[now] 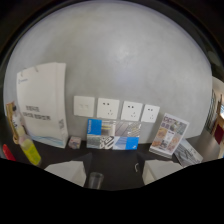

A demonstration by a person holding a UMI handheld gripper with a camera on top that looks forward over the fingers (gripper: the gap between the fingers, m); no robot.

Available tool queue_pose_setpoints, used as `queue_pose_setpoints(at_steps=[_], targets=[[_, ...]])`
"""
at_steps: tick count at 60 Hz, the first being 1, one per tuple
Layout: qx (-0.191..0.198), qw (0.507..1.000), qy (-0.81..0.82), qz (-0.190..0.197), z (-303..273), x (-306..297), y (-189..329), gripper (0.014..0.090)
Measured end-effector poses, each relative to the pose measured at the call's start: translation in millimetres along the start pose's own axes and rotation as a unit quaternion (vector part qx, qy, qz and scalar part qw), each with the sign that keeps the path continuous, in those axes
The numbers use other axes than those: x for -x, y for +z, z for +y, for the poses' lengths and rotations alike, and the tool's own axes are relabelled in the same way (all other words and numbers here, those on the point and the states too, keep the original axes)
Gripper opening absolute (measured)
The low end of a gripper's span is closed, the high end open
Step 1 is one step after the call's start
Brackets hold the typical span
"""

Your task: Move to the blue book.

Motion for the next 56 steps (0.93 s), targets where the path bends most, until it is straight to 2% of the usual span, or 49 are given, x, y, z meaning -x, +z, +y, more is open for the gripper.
queue_pose_setpoints(at_steps=[12, 23, 33, 56], targets=[[0.035, 0.999, -0.006, -0.012, 10, -19, 96, 0.0853], [0.063, 0.997, 0.003, -0.032, 27, -13, 145, 0.0855], [0.080, 0.996, 0.014, -0.042, 39, -7, 160, 0.0851], [0.087, 0.995, 0.016, -0.047, 43, -5, 162, 0.0850]])
